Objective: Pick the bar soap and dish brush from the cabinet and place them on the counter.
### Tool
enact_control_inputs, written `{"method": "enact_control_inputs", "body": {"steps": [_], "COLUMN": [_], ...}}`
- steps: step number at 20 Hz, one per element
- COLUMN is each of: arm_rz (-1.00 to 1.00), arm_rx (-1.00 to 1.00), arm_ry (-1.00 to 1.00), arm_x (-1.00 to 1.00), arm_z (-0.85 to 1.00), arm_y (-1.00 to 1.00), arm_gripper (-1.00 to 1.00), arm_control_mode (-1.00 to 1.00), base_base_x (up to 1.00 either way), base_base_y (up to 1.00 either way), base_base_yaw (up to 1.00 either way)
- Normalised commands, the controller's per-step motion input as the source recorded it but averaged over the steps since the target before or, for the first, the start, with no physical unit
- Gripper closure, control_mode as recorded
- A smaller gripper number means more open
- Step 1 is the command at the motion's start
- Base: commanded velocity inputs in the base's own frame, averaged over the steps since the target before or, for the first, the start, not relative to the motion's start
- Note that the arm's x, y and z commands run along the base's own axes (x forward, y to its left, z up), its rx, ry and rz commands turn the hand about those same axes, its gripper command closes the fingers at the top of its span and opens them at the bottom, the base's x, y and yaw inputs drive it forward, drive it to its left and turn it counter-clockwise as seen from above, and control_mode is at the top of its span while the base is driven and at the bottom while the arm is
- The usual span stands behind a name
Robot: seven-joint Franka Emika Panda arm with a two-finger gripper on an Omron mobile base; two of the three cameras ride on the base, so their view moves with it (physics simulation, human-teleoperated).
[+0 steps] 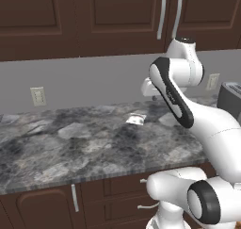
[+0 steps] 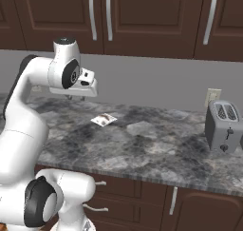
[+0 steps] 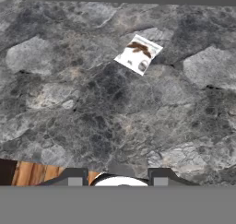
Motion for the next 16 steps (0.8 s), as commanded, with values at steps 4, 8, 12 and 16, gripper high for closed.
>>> {"method": "enact_control_inputs", "body": {"steps": [4, 8, 12, 16], "arm_rz": [0.0, 0.0, 0.0, 0.0], "arm_rx": [0.0, 0.0, 0.0, 0.0], "arm_ry": [-0.04, -0.1, -0.15, -0.17], "arm_x": [-0.05, -0.09, -0.11, -0.09], "arm_z": [0.06, 0.21, 0.28, 0.28], "arm_y": [0.0, 0.0, -0.01, -0.05], "arm_gripper": [-1.0, -1.0, -1.0, -1.0], "arm_control_mode": [-1.0, -1.0, -1.0, -1.0], "base_base_x": [0.0, 0.0, 0.0, 0.0], "base_base_y": [0.0, 0.0, 0.0, 0.0], "base_base_yaw": [0.0, 0.0, 0.0, 0.0]}}
